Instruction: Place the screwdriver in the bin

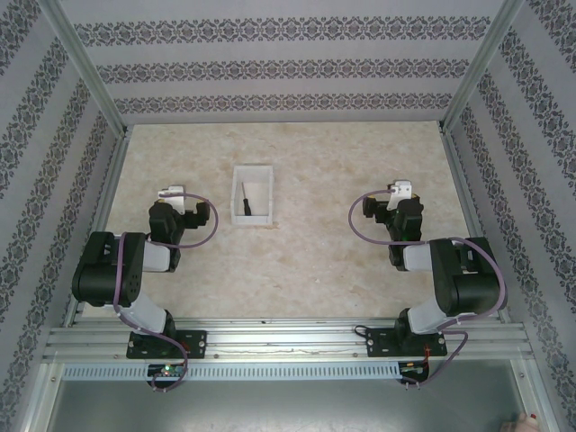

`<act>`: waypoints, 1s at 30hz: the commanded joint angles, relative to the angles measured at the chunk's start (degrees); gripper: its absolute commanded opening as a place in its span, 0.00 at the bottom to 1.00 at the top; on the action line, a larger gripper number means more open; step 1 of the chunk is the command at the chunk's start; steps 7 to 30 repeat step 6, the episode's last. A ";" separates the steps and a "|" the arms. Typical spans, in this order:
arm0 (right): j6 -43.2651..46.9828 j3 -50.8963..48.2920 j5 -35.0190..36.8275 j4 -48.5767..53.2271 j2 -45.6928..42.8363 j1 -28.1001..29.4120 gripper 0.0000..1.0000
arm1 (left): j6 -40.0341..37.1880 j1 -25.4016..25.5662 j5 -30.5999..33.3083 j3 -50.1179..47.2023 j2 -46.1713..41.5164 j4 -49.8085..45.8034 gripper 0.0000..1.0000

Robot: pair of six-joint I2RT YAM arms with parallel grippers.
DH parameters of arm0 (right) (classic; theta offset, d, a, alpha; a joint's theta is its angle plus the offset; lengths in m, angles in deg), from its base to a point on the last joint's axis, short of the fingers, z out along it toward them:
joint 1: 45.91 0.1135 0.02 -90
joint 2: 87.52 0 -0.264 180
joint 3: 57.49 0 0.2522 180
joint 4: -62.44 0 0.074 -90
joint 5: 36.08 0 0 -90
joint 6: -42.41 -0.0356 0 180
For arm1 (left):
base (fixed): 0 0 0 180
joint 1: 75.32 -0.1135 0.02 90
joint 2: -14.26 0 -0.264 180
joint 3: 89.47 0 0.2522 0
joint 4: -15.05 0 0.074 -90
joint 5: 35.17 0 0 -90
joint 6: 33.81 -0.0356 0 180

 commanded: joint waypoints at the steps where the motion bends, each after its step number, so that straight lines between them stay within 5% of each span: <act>1: -0.26 0.65 -1.08 -1.75 0.37 -0.51 0.98 | -0.86 -0.44 -1.04 0.47 -0.93 -0.71 0.99; 30: -0.26 0.47 -1.09 -1.94 0.27 -0.52 0.98 | -0.86 -0.44 -1.05 0.47 -0.93 -0.75 0.99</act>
